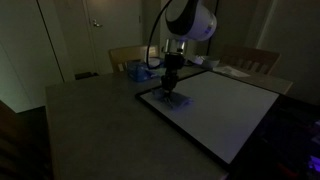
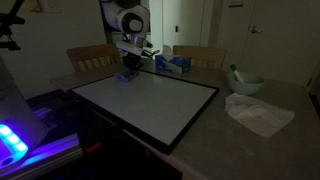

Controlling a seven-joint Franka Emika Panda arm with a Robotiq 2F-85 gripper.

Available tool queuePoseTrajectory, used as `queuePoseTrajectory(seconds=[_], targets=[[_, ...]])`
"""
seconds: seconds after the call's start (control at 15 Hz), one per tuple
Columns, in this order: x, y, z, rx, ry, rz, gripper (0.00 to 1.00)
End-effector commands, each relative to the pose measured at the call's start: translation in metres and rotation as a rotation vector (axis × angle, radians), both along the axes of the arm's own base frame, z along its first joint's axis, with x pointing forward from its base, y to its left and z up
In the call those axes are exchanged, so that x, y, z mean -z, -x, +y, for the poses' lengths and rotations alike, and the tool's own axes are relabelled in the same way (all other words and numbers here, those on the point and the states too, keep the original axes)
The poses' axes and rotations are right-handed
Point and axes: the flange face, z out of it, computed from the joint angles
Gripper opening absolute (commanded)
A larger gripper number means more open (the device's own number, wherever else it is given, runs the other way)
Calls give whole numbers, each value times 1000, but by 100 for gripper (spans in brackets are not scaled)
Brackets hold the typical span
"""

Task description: Use the towel to wipe the whiteboard

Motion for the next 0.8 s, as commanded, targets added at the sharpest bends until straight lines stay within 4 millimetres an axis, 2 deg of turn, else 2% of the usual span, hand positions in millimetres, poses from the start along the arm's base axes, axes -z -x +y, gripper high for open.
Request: queuePoseTrajectory(seconds=[0.0,0.47,0.73], targets=[[18,-25,4,-27,12,17,3],[18,-56,12,-83,8,27,3],[20,-67,14,-112,6,39,3]])
